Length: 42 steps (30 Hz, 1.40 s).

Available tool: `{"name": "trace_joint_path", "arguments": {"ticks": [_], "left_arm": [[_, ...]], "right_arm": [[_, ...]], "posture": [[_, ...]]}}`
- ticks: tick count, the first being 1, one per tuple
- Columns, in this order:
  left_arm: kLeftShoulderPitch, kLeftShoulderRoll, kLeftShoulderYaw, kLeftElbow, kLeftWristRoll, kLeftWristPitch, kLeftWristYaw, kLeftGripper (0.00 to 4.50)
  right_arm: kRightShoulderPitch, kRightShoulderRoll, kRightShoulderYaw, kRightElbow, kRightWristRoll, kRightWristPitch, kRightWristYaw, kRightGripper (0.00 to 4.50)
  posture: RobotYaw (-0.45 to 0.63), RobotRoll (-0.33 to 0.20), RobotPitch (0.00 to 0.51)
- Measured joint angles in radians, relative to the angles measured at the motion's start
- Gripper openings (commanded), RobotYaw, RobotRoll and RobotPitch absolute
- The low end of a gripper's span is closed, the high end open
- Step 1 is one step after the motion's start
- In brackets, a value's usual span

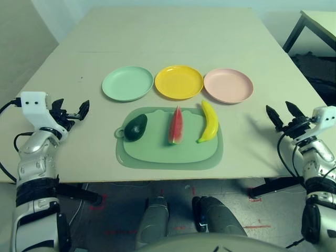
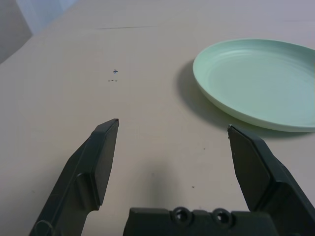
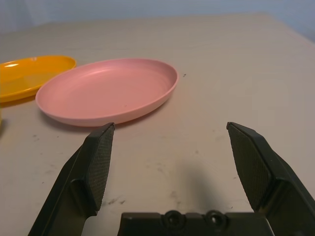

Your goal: Place the fruits into color-matched plates.

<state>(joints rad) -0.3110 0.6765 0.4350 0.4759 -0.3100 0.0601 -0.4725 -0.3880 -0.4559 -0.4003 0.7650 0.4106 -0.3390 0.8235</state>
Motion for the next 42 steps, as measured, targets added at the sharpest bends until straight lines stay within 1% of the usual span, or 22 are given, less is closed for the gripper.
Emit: {"name": "trace_joint_path", "arguments": {"ticks": [2,7,16,19,23,24,27,28,31,34,35,38,39,42], "left_arm": [[-0.001,0.000,-0.006,0.000,0.001,0.000,0.000,4.50],[-0.018,-0.001,-0.018,0.002,0.002,0.000,0.003,4.50],[0.026,-0.006,-0.008,-0.041,-0.006,0.012,0.019,4.50],[0.023,-0.006,0.008,-0.042,-0.031,0.015,0.013,4.50],[0.029,-0.003,0.017,-0.064,-0.076,0.028,-0.065,4.50],[0.036,0.004,0.016,-0.078,-0.096,0.038,-0.111,4.50],[0.069,0.058,0.014,-0.164,-0.192,0.095,-0.316,4.50],[0.087,0.090,0.014,-0.206,-0.238,0.128,-0.406,4.50],[0.113,0.184,0.003,-0.307,-0.334,0.219,-0.625,4.50],[0.118,0.253,-0.045,-0.375,-0.367,0.258,-0.791,4.50],[0.117,0.264,-0.065,-0.391,-0.374,0.266,-0.837,4.50],[0.116,0.269,-0.103,-0.415,-0.379,0.278,-0.906,4.50],[0.114,0.272,-0.116,-0.420,-0.379,0.279,-0.928,4.50],[0.088,0.277,-0.159,-0.448,-0.373,0.271,-0.989,4.50]], "right_arm": [[0.000,0.001,0.000,-0.008,0.000,0.001,-0.004,4.46],[0.001,0.000,0.000,-0.011,0.000,0.011,-0.003,4.46],[-0.009,-0.034,-0.004,0.008,0.004,0.013,0.011,4.46],[-0.022,-0.039,-0.005,0.012,0.006,0.028,0.011,4.46],[-0.023,-0.057,0.010,-0.043,0.001,0.110,0.004,4.46],[-0.024,-0.072,0.029,-0.080,-0.013,0.135,0.001,4.46],[-0.044,-0.128,0.083,-0.209,-0.055,0.217,-0.007,4.46],[-0.064,-0.158,0.119,-0.254,-0.077,0.250,0.002,4.46],[-0.139,-0.254,0.230,-0.372,-0.150,0.305,0.080,4.46],[-0.240,-0.318,0.345,-0.446,-0.199,0.304,0.215,4.46],[-0.274,-0.330,0.387,-0.455,-0.214,0.291,0.271,4.46],[-0.338,-0.351,0.474,-0.446,-0.241,0.223,0.416,4.46],[-0.374,-0.363,0.516,-0.431,-0.261,0.174,0.485,4.46],[-0.519,-0.381,0.641,-0.396,-0.327,-0.049,0.687,4.46]], "posture": [[0.05,0.000,0.155],[0.06,0.000,0.150],[0.05,0.000,0.135],[0.06,0.000,0.140],[0.04,0.000,0.136],[0.03,0.000,0.136],[0.00,0.000,0.131],[0.00,0.000,0.130],[0.00,0.000,0.130],[0.00,0.000,0.130],[0.00,0.000,0.129],[0.00,0.000,0.128],[0.00,0.000,0.128],[0.00,0.000,0.126]]}}
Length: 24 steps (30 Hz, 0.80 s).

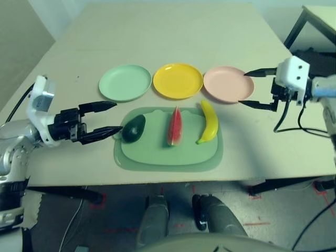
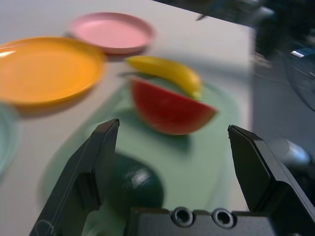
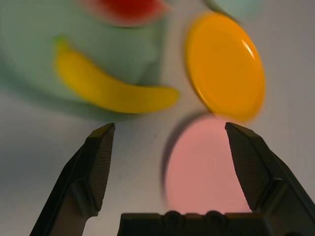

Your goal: Place the fruits into color-matched plates.

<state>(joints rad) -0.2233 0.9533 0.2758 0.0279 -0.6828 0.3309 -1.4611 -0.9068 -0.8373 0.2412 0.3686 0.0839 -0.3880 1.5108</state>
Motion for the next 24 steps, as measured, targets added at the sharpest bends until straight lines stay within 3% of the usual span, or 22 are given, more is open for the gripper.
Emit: {"name": "trace_joint_path", "arguments": {"ticks": [7,12,24], "left_arm": [[-0.006,-0.001,-0.072,-0.028,0.078,-0.086,-0.048,4.50],[0.010,-0.016,-0.083,-0.065,0.094,-0.103,-0.030,4.50],[0.042,-0.034,-0.076,-0.079,0.085,-0.086,0.023,4.50]], "right_arm": [[-0.155,-0.003,0.258,0.111,-0.073,-0.342,0.094,4.46],[-0.217,0.006,0.372,0.193,-0.122,-0.496,0.095,4.46],[-0.344,0.229,0.417,0.454,-0.381,-0.608,0.011,4.46]], "posture": [[0.01,0.000,0.131],[0.03,0.000,0.131],[0.05,0.000,0.136]]}}
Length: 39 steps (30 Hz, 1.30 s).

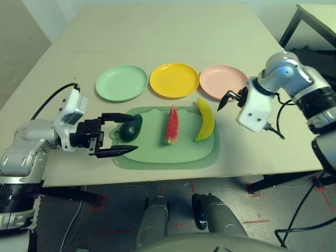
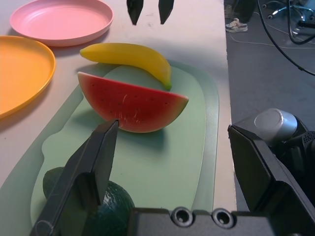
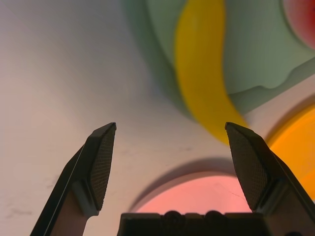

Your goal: Place the fruits into color-matched plates.

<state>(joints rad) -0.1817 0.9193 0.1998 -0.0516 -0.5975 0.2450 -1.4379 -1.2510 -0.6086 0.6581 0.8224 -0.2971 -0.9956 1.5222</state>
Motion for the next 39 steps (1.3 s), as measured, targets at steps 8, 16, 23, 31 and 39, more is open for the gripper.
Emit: {"name": "trace_joint_path", "arguments": {"ticks": [8,16,23,31,39], "left_arm": [[0.015,0.004,0.002,-0.011,-0.001,0.002,0.009,4.50],[0.017,0.006,0.003,-0.015,0.000,0.001,0.018,4.50],[0.035,0.006,0.022,-0.031,-0.001,0.002,0.035,4.50],[0.051,-0.005,0.031,-0.078,-0.021,0.014,0.068,4.50],[0.043,-0.011,0.030,-0.081,-0.023,0.015,0.075,4.50]], "right_arm": [[-0.047,0.089,0.029,0.096,-0.114,-0.041,-0.088,4.46],[-0.046,0.135,0.063,0.114,-0.148,-0.069,-0.103,4.46],[-0.045,0.163,0.084,0.135,-0.200,-0.074,-0.146,4.46],[-0.041,0.166,0.109,0.154,-0.267,-0.066,-0.192,1.95],[-0.042,0.164,0.107,0.163,-0.256,-0.062,-0.184,1.62]], "posture": [[0.07,0.000,0.143],[0.08,0.000,0.155],[0.10,0.000,0.157],[0.09,0.000,0.157],[0.08,0.000,0.152]]}}
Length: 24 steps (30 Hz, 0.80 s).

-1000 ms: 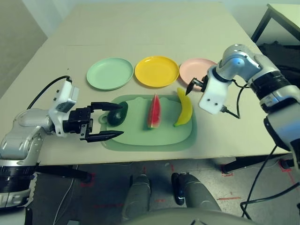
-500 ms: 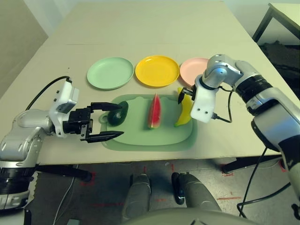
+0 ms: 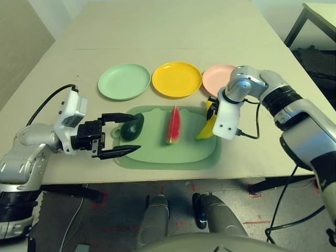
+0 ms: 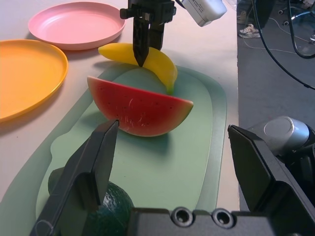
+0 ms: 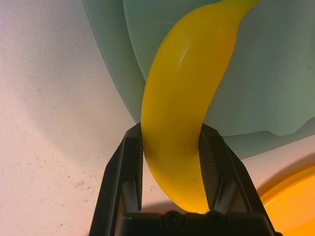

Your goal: Place the fruits into color-matched plates.

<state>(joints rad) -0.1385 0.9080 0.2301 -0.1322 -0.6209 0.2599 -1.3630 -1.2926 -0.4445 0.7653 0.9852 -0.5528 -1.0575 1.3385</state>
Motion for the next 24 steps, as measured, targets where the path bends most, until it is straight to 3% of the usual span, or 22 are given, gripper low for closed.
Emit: {"name": "trace_joint_path", "arguments": {"ticks": [5,10,15,19,24], "left_arm": [[-0.013,0.000,0.000,0.016,-0.001,0.001,0.001,4.50],[-0.041,-0.002,0.000,0.021,-0.007,0.021,0.013,4.50],[-0.057,-0.013,0.001,0.032,-0.008,0.041,0.051,4.50],[-0.058,-0.013,0.001,0.025,0.004,0.076,0.124,4.50],[-0.078,-0.013,0.001,-0.007,0.006,0.154,0.243,4.50]], "right_arm": [[-0.019,0.000,-0.007,0.014,0.029,0.010,0.023,1.62],[-0.133,0.012,-0.047,0.042,0.074,0.029,0.033,1.62],[-0.140,0.052,-0.051,0.079,0.085,0.046,0.032,1.62],[-0.166,0.105,-0.051,0.146,0.056,0.090,-0.070,1.62],[-0.238,0.178,-0.044,0.225,-0.059,0.179,-0.328,1.62]], "posture": [[0.06,0.000,0.149],[0.07,0.000,0.149],[0.08,0.000,0.150],[0.09,0.000,0.152],[0.12,0.000,0.154]]}}
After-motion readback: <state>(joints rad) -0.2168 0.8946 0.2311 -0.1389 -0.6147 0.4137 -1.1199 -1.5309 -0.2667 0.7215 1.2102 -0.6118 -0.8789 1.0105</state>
